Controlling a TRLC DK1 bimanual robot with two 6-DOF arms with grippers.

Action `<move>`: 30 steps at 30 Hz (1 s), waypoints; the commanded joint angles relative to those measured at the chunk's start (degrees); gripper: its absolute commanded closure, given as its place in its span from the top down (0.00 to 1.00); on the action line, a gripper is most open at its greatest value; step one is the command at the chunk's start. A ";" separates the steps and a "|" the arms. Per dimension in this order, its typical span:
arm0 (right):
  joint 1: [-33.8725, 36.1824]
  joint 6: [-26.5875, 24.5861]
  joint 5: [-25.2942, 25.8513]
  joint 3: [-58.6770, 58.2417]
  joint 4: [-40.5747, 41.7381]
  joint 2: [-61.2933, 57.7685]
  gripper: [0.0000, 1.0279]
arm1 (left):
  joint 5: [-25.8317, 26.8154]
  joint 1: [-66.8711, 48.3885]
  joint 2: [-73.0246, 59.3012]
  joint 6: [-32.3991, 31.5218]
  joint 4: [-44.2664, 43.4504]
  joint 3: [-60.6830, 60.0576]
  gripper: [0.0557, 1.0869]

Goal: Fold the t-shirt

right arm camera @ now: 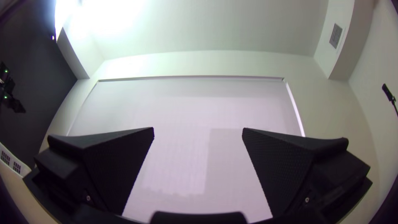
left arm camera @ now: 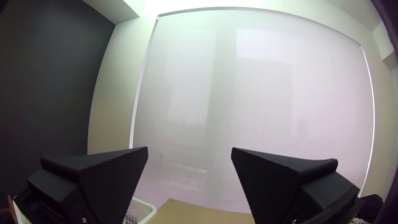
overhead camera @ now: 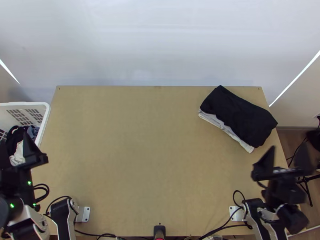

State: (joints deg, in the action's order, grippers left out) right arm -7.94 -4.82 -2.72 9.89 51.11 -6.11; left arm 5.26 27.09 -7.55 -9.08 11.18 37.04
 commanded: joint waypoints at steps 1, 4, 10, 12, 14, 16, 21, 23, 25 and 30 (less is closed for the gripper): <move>-4.27 1.48 -0.09 -9.80 -12.70 6.28 0.96 | -0.42 0.95 7.46 3.02 -11.88 -15.77 0.95; -4.18 4.56 -0.09 -9.71 -25.80 6.20 0.96 | -0.42 0.68 7.55 4.16 -14.87 -23.06 0.95; -6.03 6.93 0.26 -9.36 -51.55 6.11 0.96 | -0.42 -1.34 7.64 6.18 -14.61 -34.22 0.95; -5.94 7.02 0.70 -9.45 -51.11 6.28 0.96 | -0.42 -1.52 7.64 6.09 -14.52 -35.98 0.95; -5.77 7.02 0.70 -9.45 -51.11 6.11 0.96 | -0.42 -2.39 7.55 6.88 -13.64 -37.12 0.95; -5.85 7.02 0.70 -9.45 -51.11 6.20 0.96 | -0.42 -2.92 7.38 6.27 -11.97 -36.95 0.95; -5.77 7.02 0.70 -9.45 -51.11 6.20 0.96 | -0.77 -4.33 7.46 5.39 -11.62 -36.86 0.95; -5.77 7.02 0.70 -9.45 -51.11 6.20 0.96 | -1.13 -4.33 7.55 5.74 -11.62 -36.86 0.95; -5.77 7.02 0.70 -9.45 -51.11 6.20 0.96 | -1.39 -4.33 7.55 5.74 -11.44 -36.86 0.95; -5.85 7.02 0.70 -9.45 -51.11 6.20 0.96 | -1.39 -4.33 7.55 5.74 -11.44 -36.86 0.95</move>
State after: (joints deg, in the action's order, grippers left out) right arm -13.72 2.15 -2.02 0.47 0.54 0.08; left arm 3.92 23.07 -0.03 -3.27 -1.06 0.89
